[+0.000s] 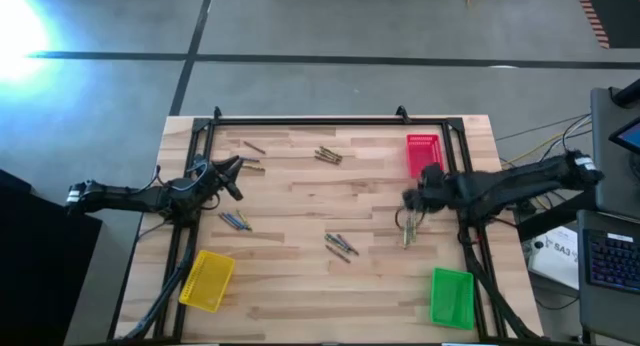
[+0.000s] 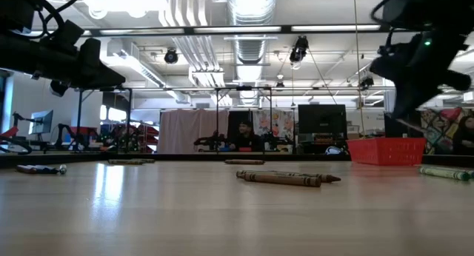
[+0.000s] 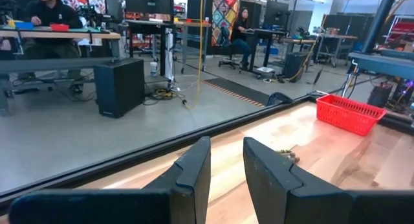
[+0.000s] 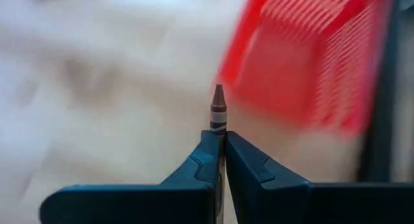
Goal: Sort crayons
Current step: Put the brown crayon into the red bin, then put the green crayon into the yellow bin
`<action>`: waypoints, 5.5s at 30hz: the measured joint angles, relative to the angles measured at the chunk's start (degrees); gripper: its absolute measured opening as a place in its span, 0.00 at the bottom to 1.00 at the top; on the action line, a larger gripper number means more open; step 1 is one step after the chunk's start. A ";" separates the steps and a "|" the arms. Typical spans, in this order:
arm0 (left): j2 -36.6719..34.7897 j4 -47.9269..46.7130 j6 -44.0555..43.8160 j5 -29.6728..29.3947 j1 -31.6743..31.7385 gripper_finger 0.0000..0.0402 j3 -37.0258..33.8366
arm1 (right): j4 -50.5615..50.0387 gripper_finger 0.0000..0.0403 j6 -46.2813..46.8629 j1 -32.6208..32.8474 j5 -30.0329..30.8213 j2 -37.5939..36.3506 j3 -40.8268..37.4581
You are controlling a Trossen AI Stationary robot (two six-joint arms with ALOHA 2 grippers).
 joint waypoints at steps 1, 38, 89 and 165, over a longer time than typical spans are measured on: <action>0.17 0.37 0.07 -0.01 0.00 0.19 0.00 | 0.06 0.03 -1.33 -2.84 2.54 -0.90 0.00; 9.39 2.41 -2.43 0.02 -0.01 0.19 0.00 | 5.22 0.33 -18.29 -14.01 -17.27 2.74 1.90; 13.66 2.52 -6.14 5.61 -0.02 0.19 -0.01 | 9.51 0.30 12.31 15.65 -29.81 15.18 0.44; 39.39 47.48 -1.24 46.70 -0.46 0.44 1.58 | 76.26 0.03 -63.19 0.33 -29.67 53.13 37.68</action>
